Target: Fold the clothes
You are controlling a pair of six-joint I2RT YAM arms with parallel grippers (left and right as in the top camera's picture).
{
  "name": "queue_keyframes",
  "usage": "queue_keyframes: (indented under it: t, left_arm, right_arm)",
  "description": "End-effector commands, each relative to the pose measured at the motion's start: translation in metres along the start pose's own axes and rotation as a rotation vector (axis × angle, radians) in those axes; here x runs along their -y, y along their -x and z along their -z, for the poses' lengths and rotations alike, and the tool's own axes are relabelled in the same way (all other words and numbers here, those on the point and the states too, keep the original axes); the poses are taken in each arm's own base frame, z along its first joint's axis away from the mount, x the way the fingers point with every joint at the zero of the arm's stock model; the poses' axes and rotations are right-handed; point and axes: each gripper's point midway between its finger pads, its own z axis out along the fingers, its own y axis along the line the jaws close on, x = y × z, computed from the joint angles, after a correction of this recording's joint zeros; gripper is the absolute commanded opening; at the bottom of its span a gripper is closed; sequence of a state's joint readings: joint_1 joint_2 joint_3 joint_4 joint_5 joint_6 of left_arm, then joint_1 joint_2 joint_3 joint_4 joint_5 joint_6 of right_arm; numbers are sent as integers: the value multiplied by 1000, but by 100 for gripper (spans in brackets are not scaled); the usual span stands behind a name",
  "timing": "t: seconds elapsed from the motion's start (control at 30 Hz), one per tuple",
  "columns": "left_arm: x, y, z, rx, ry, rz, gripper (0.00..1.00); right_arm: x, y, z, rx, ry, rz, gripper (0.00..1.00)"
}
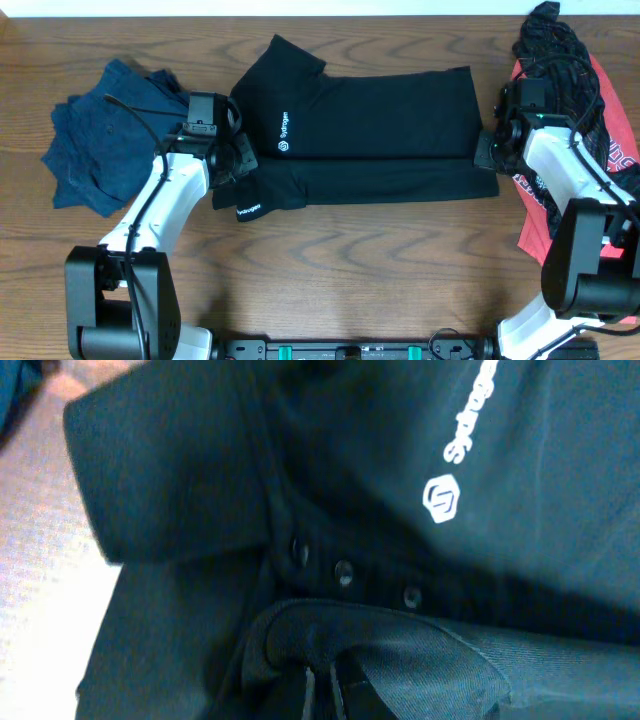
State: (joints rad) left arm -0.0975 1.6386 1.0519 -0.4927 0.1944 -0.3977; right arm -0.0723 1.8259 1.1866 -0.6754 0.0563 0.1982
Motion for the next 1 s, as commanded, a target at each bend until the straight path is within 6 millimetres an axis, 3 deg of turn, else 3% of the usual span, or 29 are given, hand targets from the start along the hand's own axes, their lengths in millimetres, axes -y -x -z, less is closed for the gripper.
queue_keyframes:
  t: [0.0, 0.33, 0.37, 0.4, 0.43, 0.53, 0.57, 0.7, 0.83, 0.97]
  left_arm:
    - [-4, 6, -3, 28, 17, 12, 6]
    - [-1, 11, -3, 48, 2, 13, 6]
    - [-1, 11, -3, 48, 2, 14, 6]
    - [-1, 11, -3, 48, 2, 13, 7]
    - [-1, 11, -3, 47, 2, 14, 7]
    - [-2, 8, -3, 37, 7, 15, 34]
    - [-2, 7, -3, 32, 5, 15, 39]
    - [4, -2, -3, -14, -30, 18, 42]
    - [11, -22, -2, -108, -82, 29, 42]
    - [6, -45, 1, -204, -69, 24, 42]
  right_arm:
    - [1, 4, -3, 20, -13, -14, 4]
    - [-1, 13, -3, 54, -3, -16, 7]
    - [-1, 14, -2, 58, -2, -17, 15]
    - [-1, 15, -2, 62, -1, -17, 31]
    - [-1, 15, -2, 64, -1, -17, 36]
    - [-1, 16, -2, 66, -1, -16, 43]
    - [-1, 16, -2, 64, -1, -17, 45]
    - [-5, 8, -3, 33, 24, -6, 39]
    - [-7, -9, -3, -38, 38, -3, 30]
    - [-9, -21, -2, -81, 33, 10, 28]
